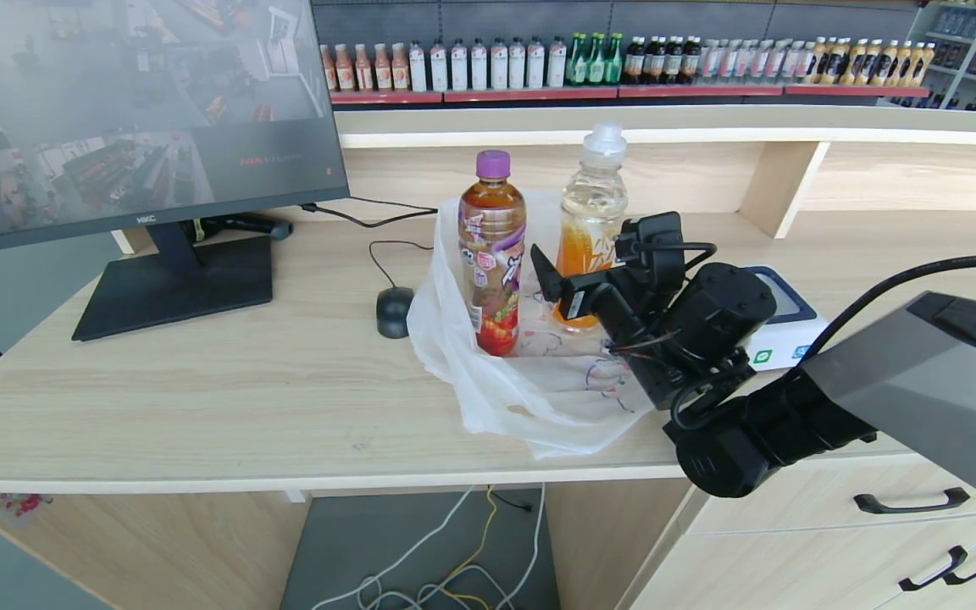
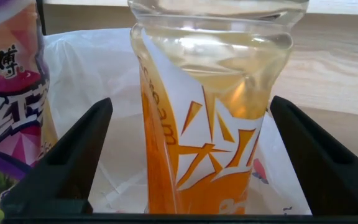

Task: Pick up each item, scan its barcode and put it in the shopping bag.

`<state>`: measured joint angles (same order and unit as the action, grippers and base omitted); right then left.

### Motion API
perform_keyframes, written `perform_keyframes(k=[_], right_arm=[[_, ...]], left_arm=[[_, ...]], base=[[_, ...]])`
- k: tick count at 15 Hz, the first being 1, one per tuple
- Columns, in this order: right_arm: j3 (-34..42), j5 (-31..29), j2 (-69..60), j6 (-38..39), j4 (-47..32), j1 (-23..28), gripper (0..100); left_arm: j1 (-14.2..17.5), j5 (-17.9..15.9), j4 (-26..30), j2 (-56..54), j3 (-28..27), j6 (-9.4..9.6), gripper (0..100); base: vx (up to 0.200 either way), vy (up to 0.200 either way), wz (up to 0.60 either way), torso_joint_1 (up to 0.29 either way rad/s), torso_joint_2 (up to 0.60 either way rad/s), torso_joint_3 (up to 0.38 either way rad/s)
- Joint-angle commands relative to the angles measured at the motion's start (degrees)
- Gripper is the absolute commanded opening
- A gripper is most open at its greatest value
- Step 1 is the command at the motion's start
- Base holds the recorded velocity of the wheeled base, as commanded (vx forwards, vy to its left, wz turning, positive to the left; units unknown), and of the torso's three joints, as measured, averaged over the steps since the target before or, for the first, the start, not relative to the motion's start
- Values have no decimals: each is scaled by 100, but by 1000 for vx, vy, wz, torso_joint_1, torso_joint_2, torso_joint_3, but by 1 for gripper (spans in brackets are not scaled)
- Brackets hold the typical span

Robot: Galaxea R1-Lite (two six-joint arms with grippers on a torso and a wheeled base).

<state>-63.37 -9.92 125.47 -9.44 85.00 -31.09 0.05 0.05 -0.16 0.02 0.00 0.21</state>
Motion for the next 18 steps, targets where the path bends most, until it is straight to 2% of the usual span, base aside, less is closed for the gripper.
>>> perform_keyframes(k=[1, 13, 16, 18], right_arm=[[35, -1, -49, -6, 7, -3, 100], [844, -27, -1015, 82, 42, -73, 100], [1239, -27, -1507, 126, 42, -64, 100], [2030, -27, -2342, 161, 113, -38, 100]], left_arm=[[4, 4, -2, -2, 0, -3, 100], [4, 4, -2, -2, 0, -3, 100], [4, 4, -2, -2, 0, -3, 100], [4, 4, -2, -2, 0, -3, 100]], base=[[0, 0, 0, 0, 0, 0], [0, 0, 0, 0, 0, 0], [0, 0, 0, 0, 0, 0], [0, 0, 0, 0, 0, 0]])
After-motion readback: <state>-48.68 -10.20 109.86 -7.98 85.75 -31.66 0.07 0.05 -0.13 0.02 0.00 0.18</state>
